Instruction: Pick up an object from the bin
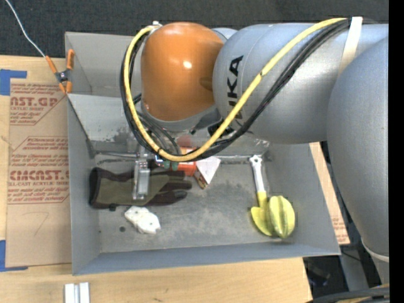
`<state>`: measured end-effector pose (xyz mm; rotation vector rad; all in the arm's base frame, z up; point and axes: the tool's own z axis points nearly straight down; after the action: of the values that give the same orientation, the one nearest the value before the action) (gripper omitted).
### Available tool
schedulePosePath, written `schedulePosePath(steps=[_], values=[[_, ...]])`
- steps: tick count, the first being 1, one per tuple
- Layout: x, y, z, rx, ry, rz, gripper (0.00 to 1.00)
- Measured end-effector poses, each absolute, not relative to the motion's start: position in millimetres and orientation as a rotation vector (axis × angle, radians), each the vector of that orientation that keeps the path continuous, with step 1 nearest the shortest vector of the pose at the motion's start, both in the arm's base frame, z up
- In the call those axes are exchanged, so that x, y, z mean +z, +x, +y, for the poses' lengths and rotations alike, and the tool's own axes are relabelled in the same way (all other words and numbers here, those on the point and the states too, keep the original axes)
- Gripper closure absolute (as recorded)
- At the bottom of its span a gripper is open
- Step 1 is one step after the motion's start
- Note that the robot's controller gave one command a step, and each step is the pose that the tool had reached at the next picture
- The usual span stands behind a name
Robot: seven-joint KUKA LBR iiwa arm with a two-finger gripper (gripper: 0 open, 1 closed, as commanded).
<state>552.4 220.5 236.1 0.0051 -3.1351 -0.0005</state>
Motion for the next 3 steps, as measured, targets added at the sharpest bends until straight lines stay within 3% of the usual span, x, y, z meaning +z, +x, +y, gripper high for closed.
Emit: schedulePosePath(steps=[1,2,3], values=[[241.1,554.3,219.0,-0.003,0.002,-3.143,0.00],[167.0,553.2,214.1,-0.005,-0.075,-3.141,0.00],[142.2,528.6,225.5,-0.001,-0.265,-3.127,0.00]])
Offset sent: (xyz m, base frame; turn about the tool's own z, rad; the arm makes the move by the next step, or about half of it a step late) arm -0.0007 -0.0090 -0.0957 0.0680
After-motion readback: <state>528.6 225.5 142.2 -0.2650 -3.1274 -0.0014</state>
